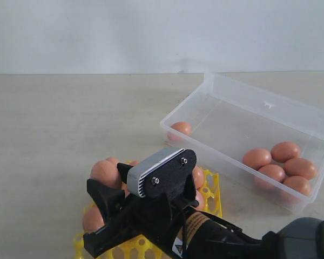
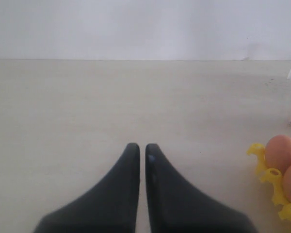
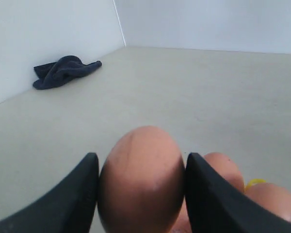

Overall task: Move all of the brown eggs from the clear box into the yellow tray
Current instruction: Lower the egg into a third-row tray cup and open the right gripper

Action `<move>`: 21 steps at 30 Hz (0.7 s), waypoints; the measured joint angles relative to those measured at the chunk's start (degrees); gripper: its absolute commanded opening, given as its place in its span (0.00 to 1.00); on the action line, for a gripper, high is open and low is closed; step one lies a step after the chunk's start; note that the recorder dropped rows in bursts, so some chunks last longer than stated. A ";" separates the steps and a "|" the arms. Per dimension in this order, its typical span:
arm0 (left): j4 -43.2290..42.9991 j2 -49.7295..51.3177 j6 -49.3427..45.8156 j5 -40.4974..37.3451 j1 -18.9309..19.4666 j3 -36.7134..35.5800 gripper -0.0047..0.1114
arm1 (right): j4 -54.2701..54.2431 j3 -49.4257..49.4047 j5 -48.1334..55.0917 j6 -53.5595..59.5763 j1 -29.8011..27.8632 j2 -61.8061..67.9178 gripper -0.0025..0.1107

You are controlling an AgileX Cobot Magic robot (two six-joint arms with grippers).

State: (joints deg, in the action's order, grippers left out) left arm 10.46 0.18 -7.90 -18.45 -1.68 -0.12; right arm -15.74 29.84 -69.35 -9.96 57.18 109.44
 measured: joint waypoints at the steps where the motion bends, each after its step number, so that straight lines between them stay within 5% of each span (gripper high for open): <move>1: 0.00 0.00 0.00 0.00 0.00 0.00 0.08 | 0.18 0.00 0.00 0.05 0.00 0.00 0.02; 10: 0.00 0.00 0.00 0.00 0.00 0.00 0.08 | 1.26 -0.22 1.39 0.48 3.22 0.00 0.02; 21: 0.00 0.00 0.00 0.00 0.00 0.00 0.08 | -14.45 -0.53 8.44 9.96 8.43 0.00 0.02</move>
State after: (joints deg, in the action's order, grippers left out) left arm 10.46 0.18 -7.90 -18.45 -1.68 -0.12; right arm -30.19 29.31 -60.91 0.00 65.60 109.44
